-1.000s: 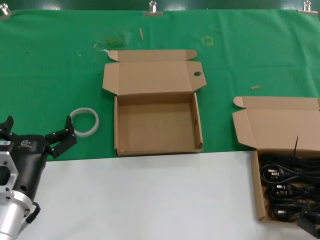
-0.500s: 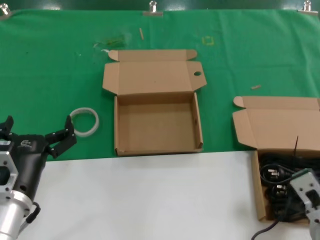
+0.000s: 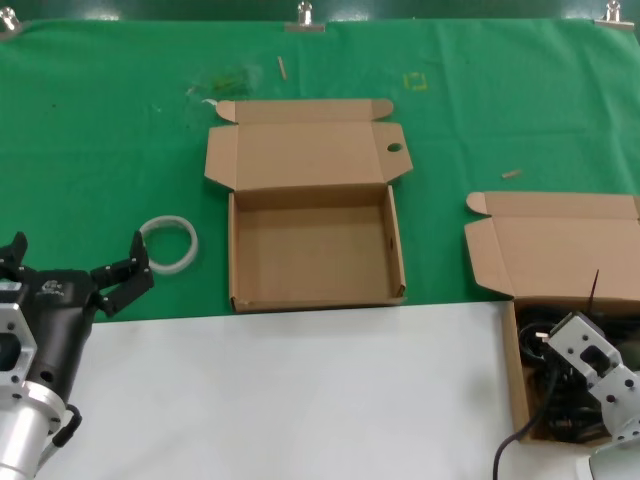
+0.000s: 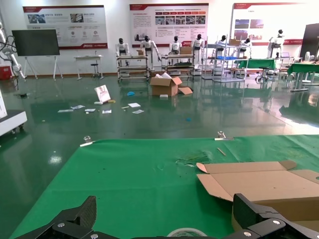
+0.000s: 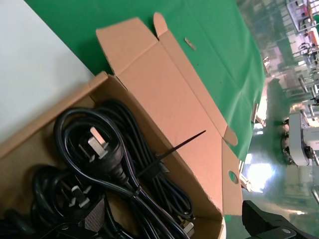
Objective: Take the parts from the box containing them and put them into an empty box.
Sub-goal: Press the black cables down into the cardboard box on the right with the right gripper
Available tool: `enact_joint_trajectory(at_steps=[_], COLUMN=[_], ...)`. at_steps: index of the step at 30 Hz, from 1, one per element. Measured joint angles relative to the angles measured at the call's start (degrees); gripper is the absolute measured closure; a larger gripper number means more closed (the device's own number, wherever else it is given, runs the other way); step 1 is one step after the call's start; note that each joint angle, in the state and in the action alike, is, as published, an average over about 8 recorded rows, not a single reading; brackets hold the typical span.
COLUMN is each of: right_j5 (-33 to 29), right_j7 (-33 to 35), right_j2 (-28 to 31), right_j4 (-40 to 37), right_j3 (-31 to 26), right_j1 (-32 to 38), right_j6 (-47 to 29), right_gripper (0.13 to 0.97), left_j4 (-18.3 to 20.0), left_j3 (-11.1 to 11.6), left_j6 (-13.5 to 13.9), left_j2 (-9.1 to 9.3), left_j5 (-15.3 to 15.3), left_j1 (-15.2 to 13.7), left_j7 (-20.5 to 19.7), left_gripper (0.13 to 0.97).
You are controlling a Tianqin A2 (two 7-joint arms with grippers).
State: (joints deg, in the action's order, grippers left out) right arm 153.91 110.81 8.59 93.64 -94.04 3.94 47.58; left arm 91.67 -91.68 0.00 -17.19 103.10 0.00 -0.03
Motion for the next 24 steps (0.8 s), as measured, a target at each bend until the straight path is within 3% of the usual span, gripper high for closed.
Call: enact_joint_trajectory(at_steps=[24], right_j5=[-2.22], right_j7=[2.29], right_j2=[0.21], right_j4=[-3.30], right_j3=[0.41], right_j1=[2.33], right_j6=[0.75], right_gripper=[0.129], left_j4=[0.00], left_j3=[0.00], left_j6=[0.00], left_j2=[0.00], left_j5=[0.01], left_j1=[0.00], left_j7=[0.00], left_gripper=[0.132])
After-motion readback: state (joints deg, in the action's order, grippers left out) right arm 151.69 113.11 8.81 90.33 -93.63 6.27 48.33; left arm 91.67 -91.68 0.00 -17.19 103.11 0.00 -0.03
